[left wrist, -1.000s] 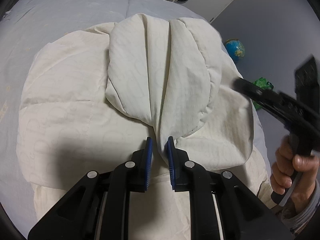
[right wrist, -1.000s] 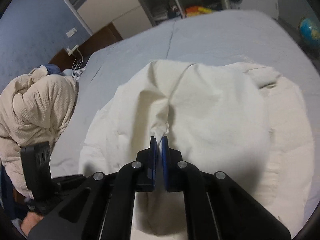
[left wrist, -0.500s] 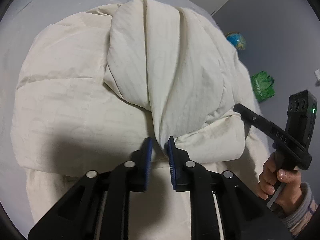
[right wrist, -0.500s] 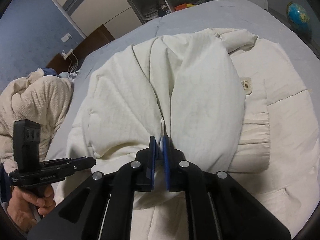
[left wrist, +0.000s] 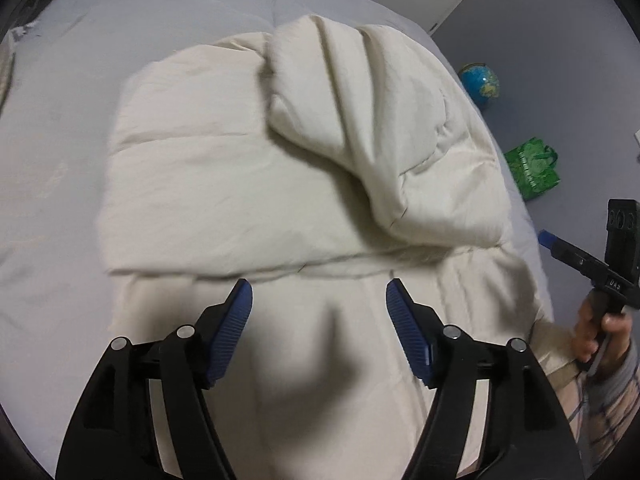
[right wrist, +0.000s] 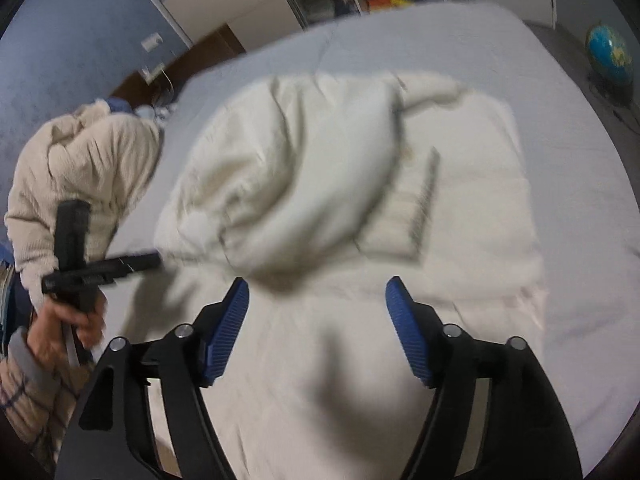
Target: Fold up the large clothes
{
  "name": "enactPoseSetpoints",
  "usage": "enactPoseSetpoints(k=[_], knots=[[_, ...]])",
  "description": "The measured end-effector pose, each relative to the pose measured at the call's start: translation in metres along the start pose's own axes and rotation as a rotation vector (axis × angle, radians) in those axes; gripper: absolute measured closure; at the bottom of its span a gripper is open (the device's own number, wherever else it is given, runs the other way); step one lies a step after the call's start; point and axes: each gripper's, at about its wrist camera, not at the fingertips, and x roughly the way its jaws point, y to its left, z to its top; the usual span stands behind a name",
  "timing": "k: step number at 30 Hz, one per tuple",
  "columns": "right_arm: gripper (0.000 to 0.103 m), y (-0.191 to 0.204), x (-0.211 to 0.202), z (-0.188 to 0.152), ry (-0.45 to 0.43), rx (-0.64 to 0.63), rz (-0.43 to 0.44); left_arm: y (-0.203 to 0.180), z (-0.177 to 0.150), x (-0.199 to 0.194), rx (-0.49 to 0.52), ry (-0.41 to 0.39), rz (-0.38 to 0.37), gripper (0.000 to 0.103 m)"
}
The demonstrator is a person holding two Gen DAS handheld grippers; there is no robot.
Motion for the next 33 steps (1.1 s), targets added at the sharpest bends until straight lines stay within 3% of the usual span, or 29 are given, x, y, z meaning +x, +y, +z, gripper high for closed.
enactPoseSetpoints(k=[6, 14, 20, 26, 33], knots=[[0.034, -0.058, -0.026, -0.041, 0.064, 0.116, -0.064, 0.021, -0.031, -0.030, -0.030, 0.011, 0.091, 0.033], [0.034, -0.123, -0.046, -0.100, 0.096, 0.349, -0.028, 0.050, -0.076, -0.047, -0.081, 0.084, 0.205, 0.032], [0.034, -0.145, -0.037, -0.140, 0.153, 0.502, 0.118, 0.081, -0.099, -0.051, -0.212, 0.155, 0.240, 0.032], [0.034, -0.153, -0.036, -0.157, 0.159, 0.616, 0.244, 0.074, -0.123, -0.045, -0.179, 0.230, 0.260, 0.032], [0.034, -0.147, -0.038, -0.158, 0.128, 0.663, 0.370, 0.058, -0.154, -0.040, -0.223, 0.260, 0.161, 0.032]])
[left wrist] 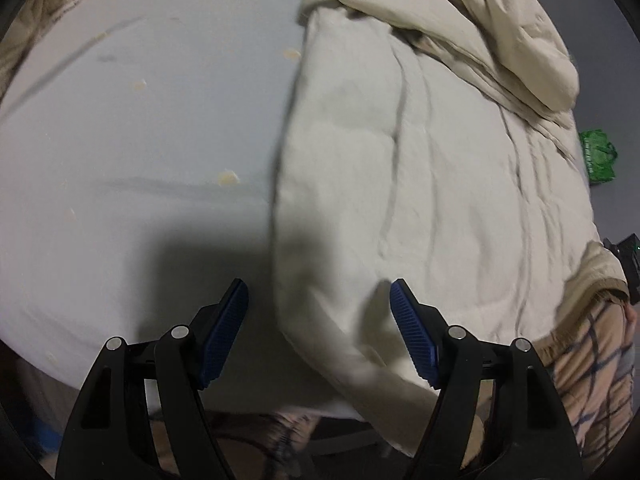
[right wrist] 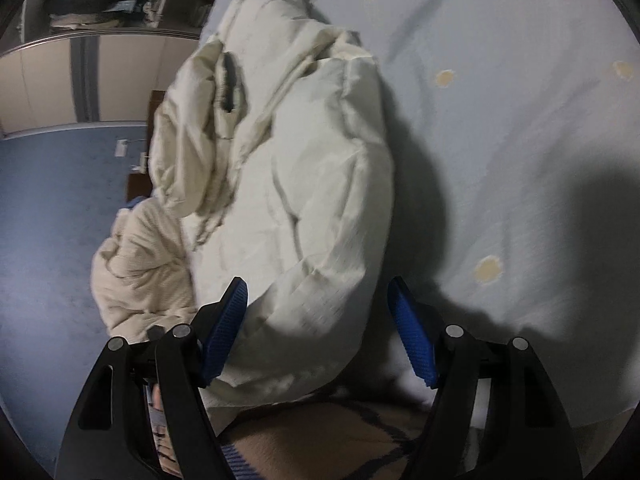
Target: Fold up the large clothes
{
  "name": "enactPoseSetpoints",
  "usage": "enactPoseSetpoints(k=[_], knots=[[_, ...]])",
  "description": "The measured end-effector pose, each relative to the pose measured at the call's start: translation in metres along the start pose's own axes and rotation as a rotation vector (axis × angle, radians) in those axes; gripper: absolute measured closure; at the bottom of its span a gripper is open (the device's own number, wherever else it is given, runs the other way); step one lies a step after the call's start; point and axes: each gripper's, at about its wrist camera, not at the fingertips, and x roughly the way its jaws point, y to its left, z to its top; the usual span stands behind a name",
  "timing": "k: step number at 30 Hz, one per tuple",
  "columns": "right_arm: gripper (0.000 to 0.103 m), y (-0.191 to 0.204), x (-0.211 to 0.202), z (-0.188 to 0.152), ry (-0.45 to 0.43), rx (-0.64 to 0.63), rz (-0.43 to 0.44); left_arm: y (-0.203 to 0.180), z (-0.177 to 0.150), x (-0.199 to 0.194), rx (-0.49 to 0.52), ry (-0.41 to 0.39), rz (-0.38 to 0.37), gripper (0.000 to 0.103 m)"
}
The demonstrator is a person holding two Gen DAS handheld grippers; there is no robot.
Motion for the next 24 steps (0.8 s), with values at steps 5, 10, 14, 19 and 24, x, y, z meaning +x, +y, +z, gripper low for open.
enactPoseSetpoints(k=[5, 10, 14, 19, 24], knots=[[0.034, 0.012, -0.002, -0.005, 0.031, -0.041, 0.032, -0.013, -0.013, 0.009, -0.021, 0.029, -0.041, 0.032], [0.034, 0.009, -0.002, -0.004, 0.022, -0.020, 0.055, -0.032, -0.015, 0.014, 0.022, 0.058, -0.077, 0.033], [0.035, 0.008, 0.008, -0.005, 0.043, -0.042, 0.022, -0.027, -0.014, 0.013, 0.027, 0.048, -0.067, 0.068], [0.069, 0.025, 0.006, -0.006, 0.008, -0.141, -0.002, -0.020, -0.009, -0.003, 0.013, -0.038, -0.174, 0.091], [0.077, 0.054, -0.004, -0.001, -0.037, -0.208, 0.014, -0.023, -0.001, -0.035, 0.031, -0.185, -0.367, 0.092]])
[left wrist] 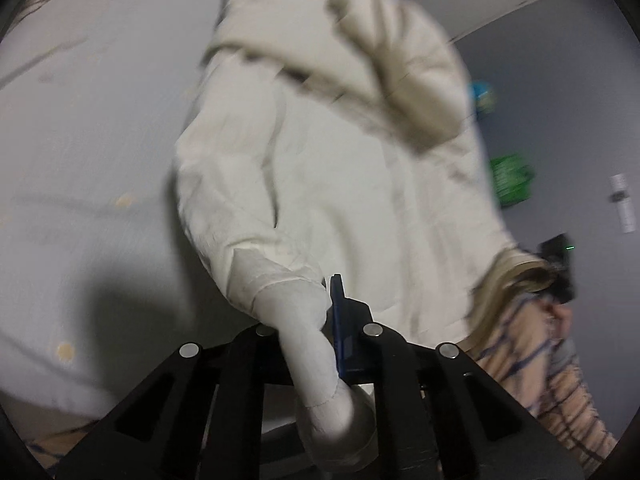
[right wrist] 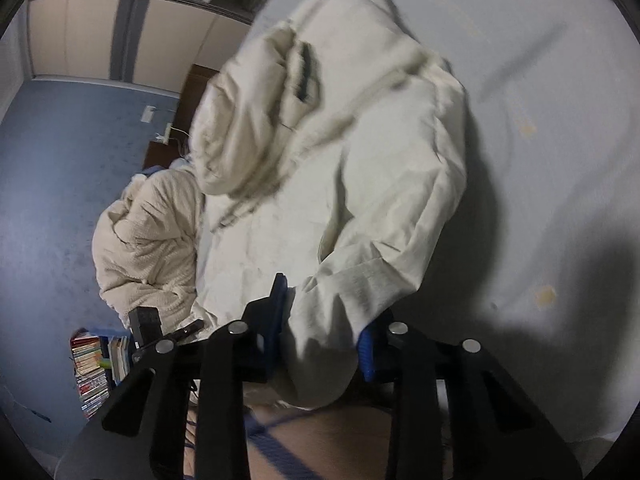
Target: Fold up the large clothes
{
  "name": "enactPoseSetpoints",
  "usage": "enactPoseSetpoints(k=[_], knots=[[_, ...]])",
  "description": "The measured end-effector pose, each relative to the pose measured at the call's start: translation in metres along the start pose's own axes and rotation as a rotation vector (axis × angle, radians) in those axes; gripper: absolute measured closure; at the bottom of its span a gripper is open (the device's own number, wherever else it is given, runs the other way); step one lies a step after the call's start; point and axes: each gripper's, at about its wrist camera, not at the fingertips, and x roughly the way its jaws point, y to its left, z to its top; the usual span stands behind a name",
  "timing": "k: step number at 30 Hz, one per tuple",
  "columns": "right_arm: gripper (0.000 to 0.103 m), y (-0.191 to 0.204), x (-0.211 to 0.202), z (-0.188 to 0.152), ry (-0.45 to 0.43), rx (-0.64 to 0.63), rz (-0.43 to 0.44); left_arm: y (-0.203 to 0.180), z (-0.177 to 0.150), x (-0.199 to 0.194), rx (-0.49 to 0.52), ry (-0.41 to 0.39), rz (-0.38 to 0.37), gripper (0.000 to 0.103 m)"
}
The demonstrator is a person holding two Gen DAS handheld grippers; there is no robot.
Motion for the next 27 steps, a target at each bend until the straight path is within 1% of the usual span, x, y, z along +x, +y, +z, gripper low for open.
enactPoseSetpoints(k=[2, 5, 6, 9, 13, 15, 17, 21, 26, 27], knots=[[0.077, 0.017, -0.006, 0.008, -0.038, -0.020, 0.041, -0.008, 0.007, -0.003, 0.013, -0.047, -0.039, 0.093], [0.077, 0.040, -0.012, 0.020, -0.083, -0.041, 0.090, -0.009, 0.020, -0.015, -0.004, -0.124, -0.104, 0.093], [0.077, 0.046, -0.013, 0.023, -0.092, -0.045, 0.097, -0.008, 0.025, -0.020, -0.020, -0.154, -0.135, 0.093], [0.077, 0.057, -0.013, 0.031, -0.119, -0.041, 0.126, -0.002, 0.040, -0.032, -0.076, -0.212, -0.217, 0.093], [0.077, 0.052, -0.016, 0.032, -0.192, 0.009, 0.197, -0.001, 0.053, -0.035, -0.108, -0.254, -0.303, 0.093], [0.077, 0.047, -0.019, 0.032, -0.225, 0.040, 0.230, -0.007, 0.061, -0.040, -0.092, -0.276, -0.332, 0.093], [0.077, 0.046, -0.022, 0.033, -0.247, 0.054, 0.252, -0.015, 0.071, -0.047, -0.053, -0.312, -0.366, 0.093], [0.077, 0.047, -0.032, 0.041, -0.293, 0.072, 0.274, -0.024, 0.087, -0.059, 0.001, -0.371, -0.413, 0.093], [0.077, 0.043, -0.041, 0.053, -0.377, 0.133, 0.321, -0.020, 0.101, -0.062, -0.009, -0.422, -0.467, 0.093], [0.077, 0.041, -0.041, 0.056, -0.405, 0.157, 0.335, -0.019, 0.104, -0.062, -0.014, -0.430, -0.479, 0.093]])
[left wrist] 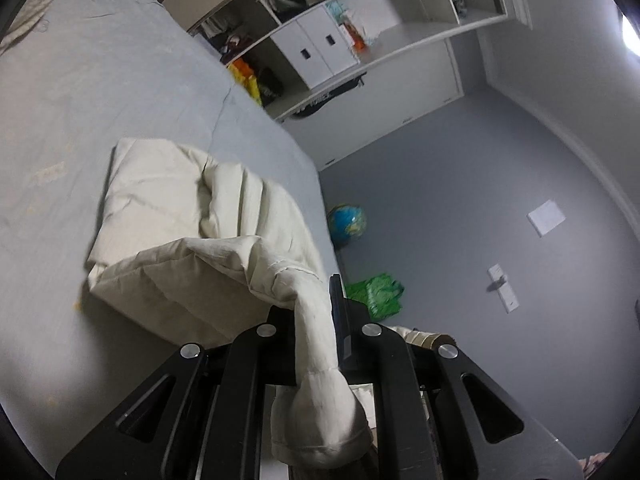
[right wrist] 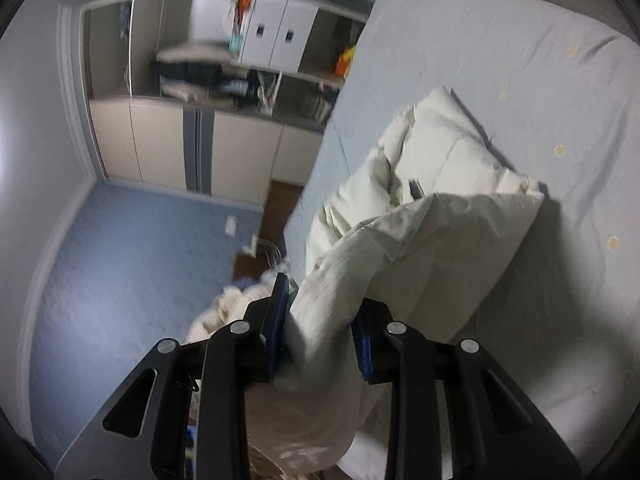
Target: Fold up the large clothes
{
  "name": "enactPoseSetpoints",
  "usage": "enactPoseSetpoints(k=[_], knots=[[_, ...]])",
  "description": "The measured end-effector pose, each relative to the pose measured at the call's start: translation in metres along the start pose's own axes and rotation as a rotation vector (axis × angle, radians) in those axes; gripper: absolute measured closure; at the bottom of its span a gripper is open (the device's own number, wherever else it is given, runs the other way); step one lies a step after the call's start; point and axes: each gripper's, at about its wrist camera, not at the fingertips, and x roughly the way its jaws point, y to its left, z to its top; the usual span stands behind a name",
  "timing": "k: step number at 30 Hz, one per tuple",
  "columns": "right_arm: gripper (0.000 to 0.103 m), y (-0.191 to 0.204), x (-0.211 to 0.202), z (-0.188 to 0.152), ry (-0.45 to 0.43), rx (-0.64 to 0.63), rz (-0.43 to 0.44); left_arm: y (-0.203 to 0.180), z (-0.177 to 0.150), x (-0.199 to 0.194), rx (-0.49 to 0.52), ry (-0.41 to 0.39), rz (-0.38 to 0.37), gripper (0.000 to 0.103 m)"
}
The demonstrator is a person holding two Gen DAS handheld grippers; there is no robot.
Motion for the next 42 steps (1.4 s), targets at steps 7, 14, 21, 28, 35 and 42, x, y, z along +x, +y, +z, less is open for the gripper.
enactPoseSetpoints(k=[7, 14, 21, 28, 35, 42], knots=[[0.077, -0.011, 0.017, 0.025, -0.156, 0.136, 0.045, 0.011, 0.030, 0.015, -0.033, -0.037, -0.054, 0.092], [0.077, -0.020, 0.044, 0.058, -0.227, 0.199, 0.041, 0.021, 0.054, 0.035, -0.061, -0.073, -0.087, 0.091], [0.077, -0.039, 0.076, 0.085, -0.255, 0.257, 0.036, 0.035, 0.076, 0.057, -0.113, -0.101, -0.094, 0.089], [0.077, -0.065, 0.107, 0.108, -0.273, 0.306, 0.020, 0.064, 0.098, 0.085, -0.183, -0.124, -0.062, 0.088], [0.077, -0.094, 0.139, 0.126, -0.277, 0.349, -0.012, 0.102, 0.114, 0.116, -0.289, -0.129, -0.021, 0.084], [0.070, -0.112, 0.162, 0.131, -0.260, 0.379, -0.046, 0.138, 0.111, 0.128, -0.461, -0.125, 0.031, 0.057]])
